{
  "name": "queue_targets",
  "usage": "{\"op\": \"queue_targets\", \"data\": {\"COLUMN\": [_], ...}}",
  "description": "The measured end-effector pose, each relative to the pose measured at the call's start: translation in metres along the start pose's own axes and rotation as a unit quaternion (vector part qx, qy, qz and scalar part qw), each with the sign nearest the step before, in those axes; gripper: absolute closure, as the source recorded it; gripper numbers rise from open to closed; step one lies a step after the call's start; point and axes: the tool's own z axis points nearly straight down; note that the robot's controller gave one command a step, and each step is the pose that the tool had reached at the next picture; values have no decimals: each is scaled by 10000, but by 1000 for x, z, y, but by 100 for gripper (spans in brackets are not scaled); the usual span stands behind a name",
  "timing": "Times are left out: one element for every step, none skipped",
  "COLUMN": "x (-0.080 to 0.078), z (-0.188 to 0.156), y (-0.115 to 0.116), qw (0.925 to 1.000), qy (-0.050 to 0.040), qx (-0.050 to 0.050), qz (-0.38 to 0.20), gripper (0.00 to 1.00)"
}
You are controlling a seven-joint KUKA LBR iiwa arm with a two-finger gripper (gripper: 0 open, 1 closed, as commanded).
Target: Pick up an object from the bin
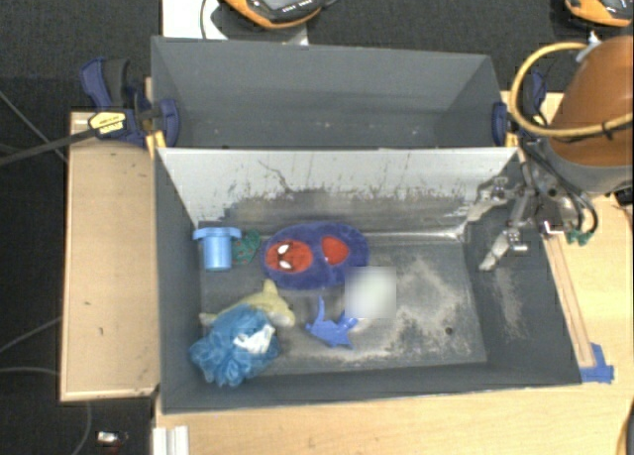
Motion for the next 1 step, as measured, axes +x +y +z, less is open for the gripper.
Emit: {"op": "queue_targets", "data": {"x": [-1], "z": [-5], "y": [1], "qw": [10000], "qy": [-41], "qx": [7], "qz": [-15], "gripper": [0]}}
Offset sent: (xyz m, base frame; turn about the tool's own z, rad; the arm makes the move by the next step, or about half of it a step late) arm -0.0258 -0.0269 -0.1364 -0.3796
